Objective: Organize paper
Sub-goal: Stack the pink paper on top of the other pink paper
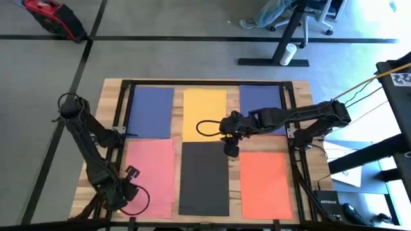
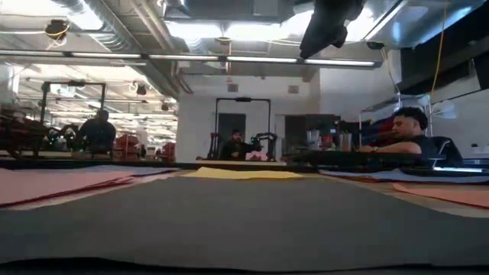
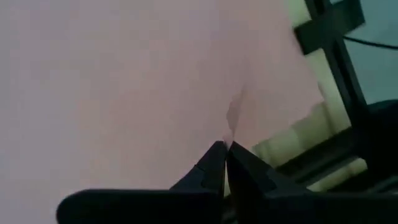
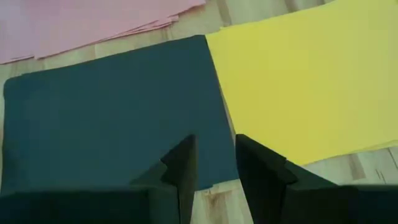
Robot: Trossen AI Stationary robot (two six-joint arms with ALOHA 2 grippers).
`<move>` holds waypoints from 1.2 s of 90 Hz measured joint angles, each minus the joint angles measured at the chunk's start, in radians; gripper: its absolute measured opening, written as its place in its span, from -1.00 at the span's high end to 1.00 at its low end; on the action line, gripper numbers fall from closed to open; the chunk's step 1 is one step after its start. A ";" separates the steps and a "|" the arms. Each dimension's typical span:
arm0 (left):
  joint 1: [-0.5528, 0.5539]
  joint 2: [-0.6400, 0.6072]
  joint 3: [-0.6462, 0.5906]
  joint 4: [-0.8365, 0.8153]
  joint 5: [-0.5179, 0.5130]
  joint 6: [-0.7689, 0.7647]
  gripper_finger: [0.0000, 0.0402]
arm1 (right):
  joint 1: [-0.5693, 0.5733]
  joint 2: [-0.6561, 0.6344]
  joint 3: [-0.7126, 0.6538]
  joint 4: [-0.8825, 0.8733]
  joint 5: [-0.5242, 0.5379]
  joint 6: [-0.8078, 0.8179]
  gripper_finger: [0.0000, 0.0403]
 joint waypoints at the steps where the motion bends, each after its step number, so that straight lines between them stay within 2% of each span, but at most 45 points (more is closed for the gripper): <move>1: -0.002 0.005 0.000 0.003 0.004 0.006 1.00 | 0.000 0.000 0.000 0.000 0.000 0.000 0.51; 26: -0.058 0.101 0.000 0.017 0.084 0.125 1.00 | 0.000 0.000 0.000 0.000 0.000 0.000 0.51; 54: -0.090 0.159 0.019 -0.037 0.093 0.278 1.00 | 0.000 0.000 0.000 0.000 0.017 -0.003 0.51; 108: -0.099 0.251 0.154 -0.133 0.014 0.465 1.00 | 0.000 0.000 0.000 0.000 0.019 -0.004 0.51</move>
